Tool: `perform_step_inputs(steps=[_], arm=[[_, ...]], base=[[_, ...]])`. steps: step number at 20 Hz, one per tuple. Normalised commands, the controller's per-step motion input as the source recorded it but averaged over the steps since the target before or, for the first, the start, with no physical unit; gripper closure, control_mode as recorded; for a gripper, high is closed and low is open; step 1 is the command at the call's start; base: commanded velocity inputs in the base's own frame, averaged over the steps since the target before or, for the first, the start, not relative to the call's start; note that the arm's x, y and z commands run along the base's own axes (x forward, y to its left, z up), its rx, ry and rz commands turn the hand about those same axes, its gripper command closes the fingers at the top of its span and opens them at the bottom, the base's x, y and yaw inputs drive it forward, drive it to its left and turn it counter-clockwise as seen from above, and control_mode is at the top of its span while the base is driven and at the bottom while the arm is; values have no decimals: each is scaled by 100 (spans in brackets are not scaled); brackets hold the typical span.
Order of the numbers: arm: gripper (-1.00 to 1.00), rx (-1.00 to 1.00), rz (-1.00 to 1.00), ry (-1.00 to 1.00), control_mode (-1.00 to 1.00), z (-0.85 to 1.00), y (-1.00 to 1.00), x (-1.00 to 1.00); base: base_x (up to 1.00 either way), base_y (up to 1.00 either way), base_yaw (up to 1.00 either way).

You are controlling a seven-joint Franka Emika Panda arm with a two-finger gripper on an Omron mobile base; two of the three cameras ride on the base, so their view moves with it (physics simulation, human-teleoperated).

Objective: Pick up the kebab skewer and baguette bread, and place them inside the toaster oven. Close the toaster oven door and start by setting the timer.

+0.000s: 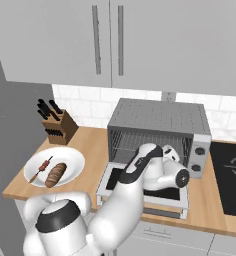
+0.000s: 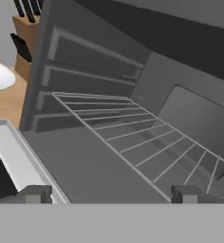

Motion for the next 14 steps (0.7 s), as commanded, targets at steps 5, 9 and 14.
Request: perform_step_inputs(steps=[5, 9, 14], arm=[[-100, 0, 0, -1, -100, -29, -3, 34], [-100, 0, 0, -2, -100, -20, 0, 45], [-100, -1, -4, -6, -100, -20, 0, 34]], base=[[0, 0, 0], [0, 0, 0], [0, 0, 0]])
